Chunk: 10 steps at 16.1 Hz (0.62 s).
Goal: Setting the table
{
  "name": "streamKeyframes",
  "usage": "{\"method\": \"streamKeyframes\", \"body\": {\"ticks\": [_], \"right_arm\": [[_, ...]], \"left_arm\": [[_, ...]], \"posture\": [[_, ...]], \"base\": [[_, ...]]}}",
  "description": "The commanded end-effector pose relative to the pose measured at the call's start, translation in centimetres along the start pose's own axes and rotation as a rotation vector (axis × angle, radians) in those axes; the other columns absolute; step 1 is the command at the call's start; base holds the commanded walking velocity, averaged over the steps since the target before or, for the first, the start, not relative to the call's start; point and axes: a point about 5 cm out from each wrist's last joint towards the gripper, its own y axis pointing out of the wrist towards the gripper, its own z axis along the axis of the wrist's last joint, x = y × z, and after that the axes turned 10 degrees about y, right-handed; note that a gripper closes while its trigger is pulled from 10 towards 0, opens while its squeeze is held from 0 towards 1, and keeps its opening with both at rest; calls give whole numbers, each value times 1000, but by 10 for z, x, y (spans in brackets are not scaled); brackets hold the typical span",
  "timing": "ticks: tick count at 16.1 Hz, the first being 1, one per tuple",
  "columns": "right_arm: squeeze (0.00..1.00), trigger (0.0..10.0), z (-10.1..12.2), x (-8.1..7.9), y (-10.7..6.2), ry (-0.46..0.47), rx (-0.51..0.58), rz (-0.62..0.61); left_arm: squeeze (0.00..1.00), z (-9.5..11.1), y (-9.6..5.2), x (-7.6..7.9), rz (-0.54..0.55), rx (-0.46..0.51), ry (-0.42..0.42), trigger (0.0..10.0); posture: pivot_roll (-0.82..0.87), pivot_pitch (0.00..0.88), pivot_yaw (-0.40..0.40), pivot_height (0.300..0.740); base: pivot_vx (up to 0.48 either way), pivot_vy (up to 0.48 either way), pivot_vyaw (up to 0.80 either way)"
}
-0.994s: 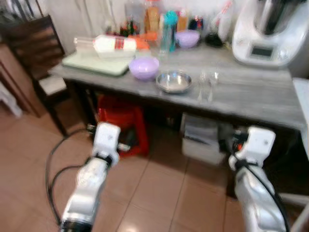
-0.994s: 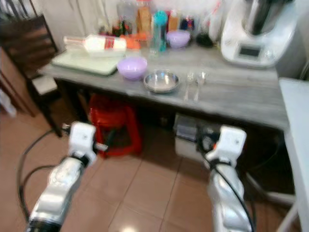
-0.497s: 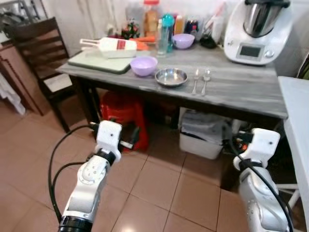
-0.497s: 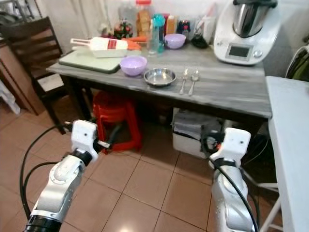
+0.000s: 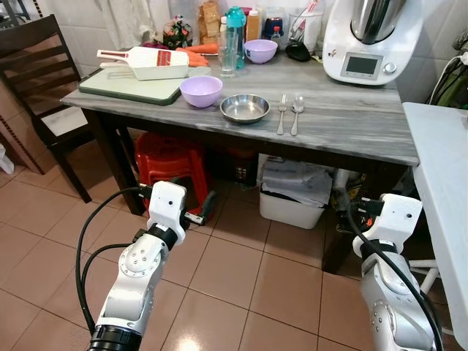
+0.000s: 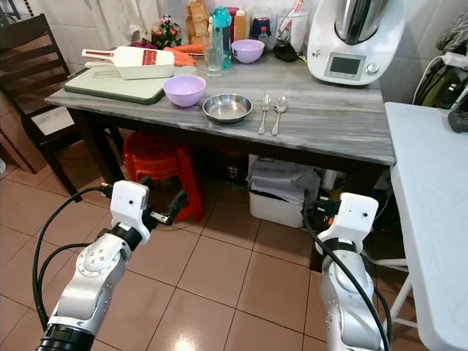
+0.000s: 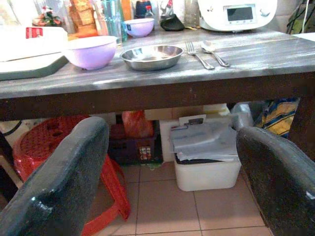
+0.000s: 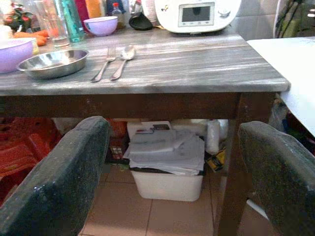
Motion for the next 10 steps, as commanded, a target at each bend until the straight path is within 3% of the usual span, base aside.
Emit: {"method": "streamKeyframes", "body": {"ticks": [1,10], "right_arm": [[0,10000,2,-1,3,0,-1,11],[0,10000,2,-4,6,1,-4,22]], "left_arm": [[0,2,2,-3,-3,1,2,10000],[0,2,2,-1,-11,-3,-18,10000]], "posture": [[-45,0,10,740],[-38,0,3,740]], "base": [[0,-259,0],[0,-409,-68]]}}
